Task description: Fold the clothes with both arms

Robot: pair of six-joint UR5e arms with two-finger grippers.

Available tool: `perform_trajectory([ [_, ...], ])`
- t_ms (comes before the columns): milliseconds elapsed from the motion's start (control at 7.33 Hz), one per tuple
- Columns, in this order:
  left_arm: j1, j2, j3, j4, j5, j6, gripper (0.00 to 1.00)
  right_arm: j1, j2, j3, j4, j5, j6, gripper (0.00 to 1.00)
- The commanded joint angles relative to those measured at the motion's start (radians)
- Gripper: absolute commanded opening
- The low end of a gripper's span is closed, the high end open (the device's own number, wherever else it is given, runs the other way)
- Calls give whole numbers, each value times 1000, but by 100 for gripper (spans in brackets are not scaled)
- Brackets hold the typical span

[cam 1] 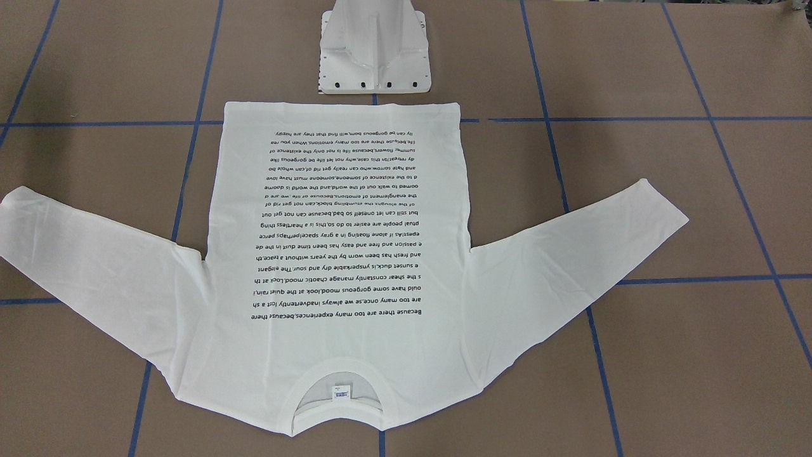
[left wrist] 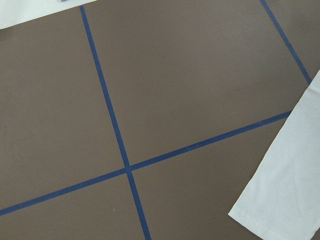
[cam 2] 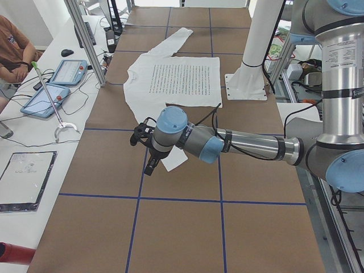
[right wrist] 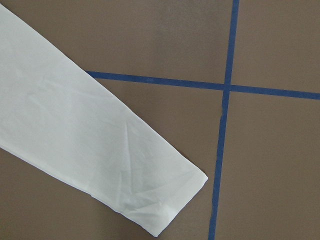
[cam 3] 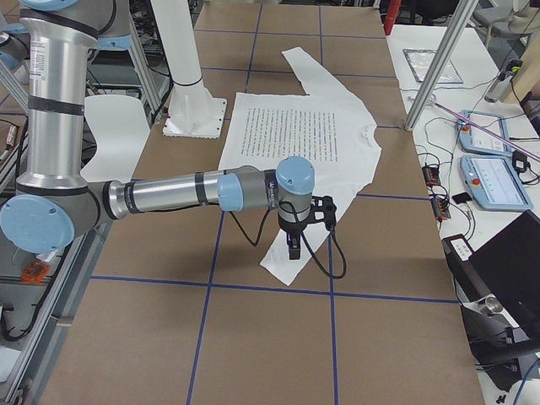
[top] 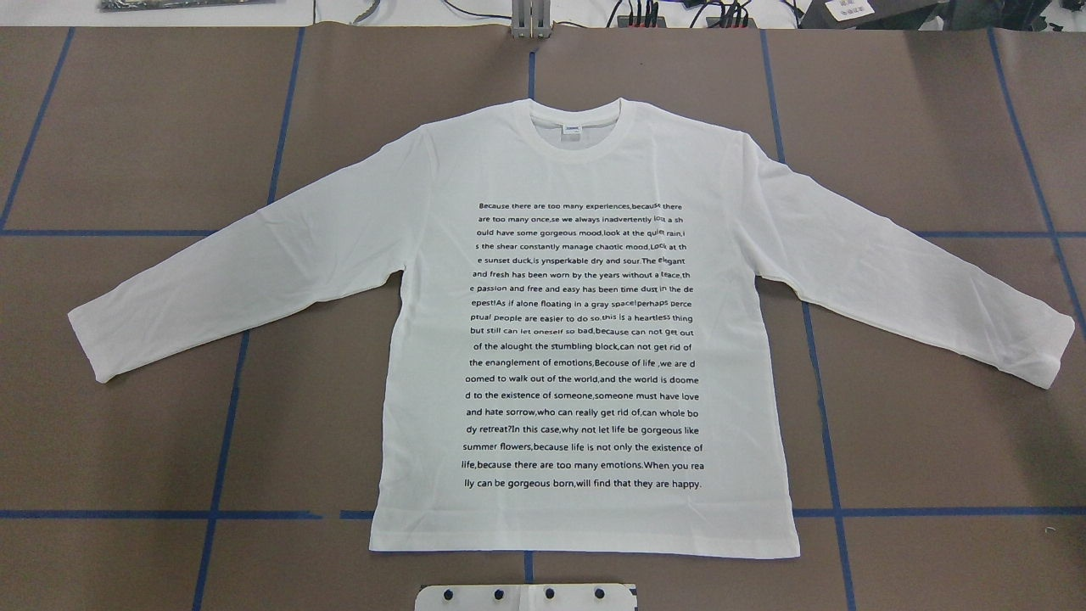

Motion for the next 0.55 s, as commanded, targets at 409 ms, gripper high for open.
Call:
perform_trajectory([
  [409,9,-5,-8,-3,12,0,100,-49,9,-25,33,-1,0,100],
])
